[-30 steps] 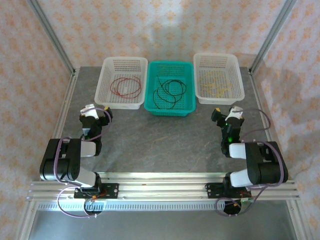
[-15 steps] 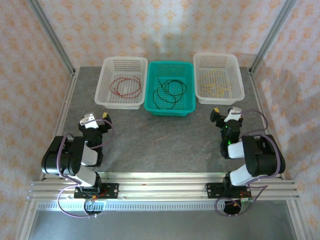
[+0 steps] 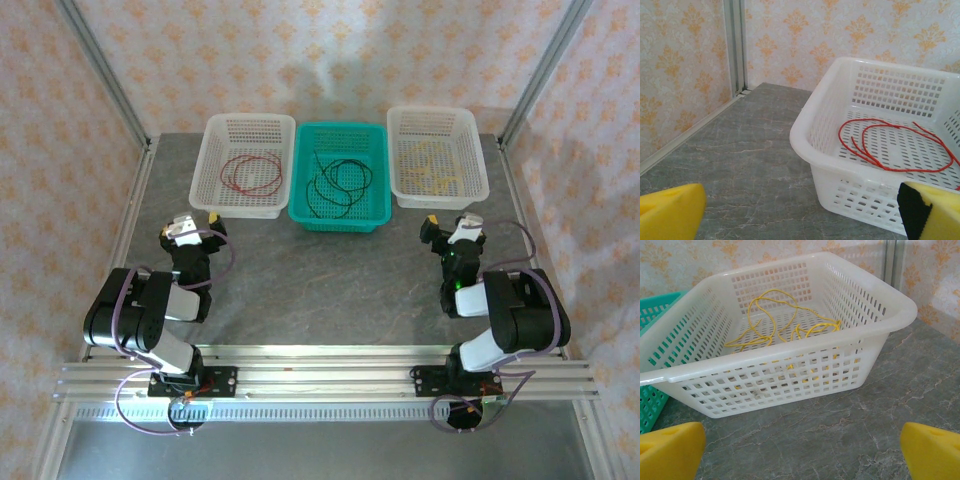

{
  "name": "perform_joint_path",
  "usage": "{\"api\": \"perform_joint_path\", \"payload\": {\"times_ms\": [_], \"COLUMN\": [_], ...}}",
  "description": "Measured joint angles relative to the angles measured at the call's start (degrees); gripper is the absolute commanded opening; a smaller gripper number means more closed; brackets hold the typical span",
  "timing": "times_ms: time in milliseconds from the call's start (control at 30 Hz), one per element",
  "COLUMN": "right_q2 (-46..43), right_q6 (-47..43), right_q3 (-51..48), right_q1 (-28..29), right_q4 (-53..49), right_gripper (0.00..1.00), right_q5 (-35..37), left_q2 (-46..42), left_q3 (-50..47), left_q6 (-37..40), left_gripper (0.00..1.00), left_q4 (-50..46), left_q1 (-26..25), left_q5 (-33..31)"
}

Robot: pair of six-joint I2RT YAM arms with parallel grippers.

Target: Untangle the cables

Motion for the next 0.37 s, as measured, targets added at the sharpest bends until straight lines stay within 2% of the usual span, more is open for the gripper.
{"api": "perform_joint_path", "payload": {"times_ms": [367], "right_q2": [0.0], "right_q6": [0.0], "right_q3": [0.0], "right_q1": [0.0], "right_q4": [0.0], "right_gripper": [1.00], "right_q5": [0.0], "left_q2": [0.0], "left_q3": [0.0], "left_q6": [0.0], "left_gripper": [1.00], "left_q4": [-0.5], "left_q1": [0.0], "left_q5": [0.4]}}
